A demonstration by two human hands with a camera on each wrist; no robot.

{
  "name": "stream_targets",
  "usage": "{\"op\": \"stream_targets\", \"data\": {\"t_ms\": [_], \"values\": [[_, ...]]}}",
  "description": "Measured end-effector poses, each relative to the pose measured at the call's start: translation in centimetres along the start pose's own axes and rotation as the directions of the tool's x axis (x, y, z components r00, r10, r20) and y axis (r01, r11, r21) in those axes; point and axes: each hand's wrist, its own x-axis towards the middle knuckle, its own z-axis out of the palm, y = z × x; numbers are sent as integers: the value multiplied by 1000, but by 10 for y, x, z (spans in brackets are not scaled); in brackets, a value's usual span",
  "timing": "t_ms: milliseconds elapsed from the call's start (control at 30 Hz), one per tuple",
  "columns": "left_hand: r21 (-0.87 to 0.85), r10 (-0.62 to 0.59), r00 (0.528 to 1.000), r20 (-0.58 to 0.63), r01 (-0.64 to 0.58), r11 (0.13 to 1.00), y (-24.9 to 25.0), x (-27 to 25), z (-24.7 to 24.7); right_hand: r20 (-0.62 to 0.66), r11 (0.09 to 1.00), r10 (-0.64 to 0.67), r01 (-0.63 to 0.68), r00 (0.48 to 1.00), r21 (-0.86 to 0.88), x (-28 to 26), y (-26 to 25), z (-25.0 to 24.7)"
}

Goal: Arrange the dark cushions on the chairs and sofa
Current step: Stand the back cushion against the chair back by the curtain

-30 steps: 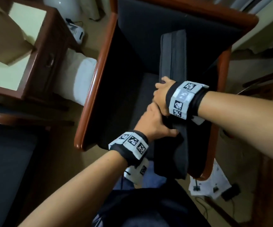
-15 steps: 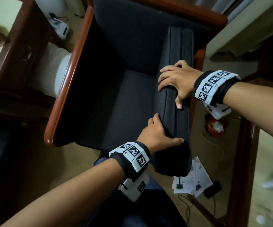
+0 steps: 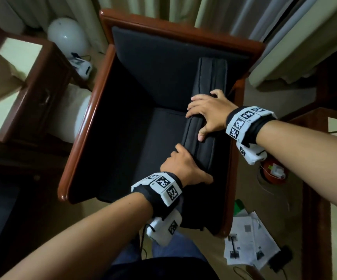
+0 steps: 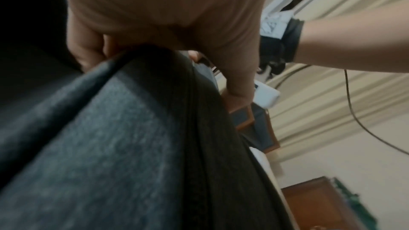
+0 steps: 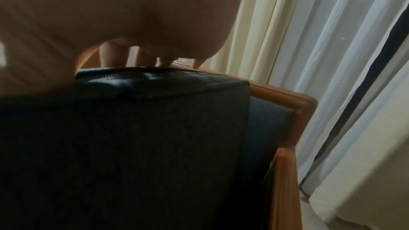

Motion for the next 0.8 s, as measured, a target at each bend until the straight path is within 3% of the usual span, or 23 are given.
{"op": "stream_targets", "data": {"t_ms": [100,200,300,467,667,800], "values": [[95,58,997,-42,-54,994,-20,5,-29,-37,993,63,-59,997,100,3,-2,1],[152,120,990,-81,-106,983,-44,8,-54,28,992,65,-68,997,111,4,0,-1],[150,142,983,-120,-124,981,-62,1,-53,116,995,29,-18,993,-95,5,-6,-3],[57,104,994,-19,-103,993,-79,-21,-19,81,902,-12,46,997,-430,13,-27,1],[41,106,994,-13,-105,994,-86,-12,-41,45,930,-108,117,993,-347,21,-35,-6],[126,200,977,-79,-189,974,-93,-17,-70,-180,967,-112,65,977,-248,14,-28,3]]}}
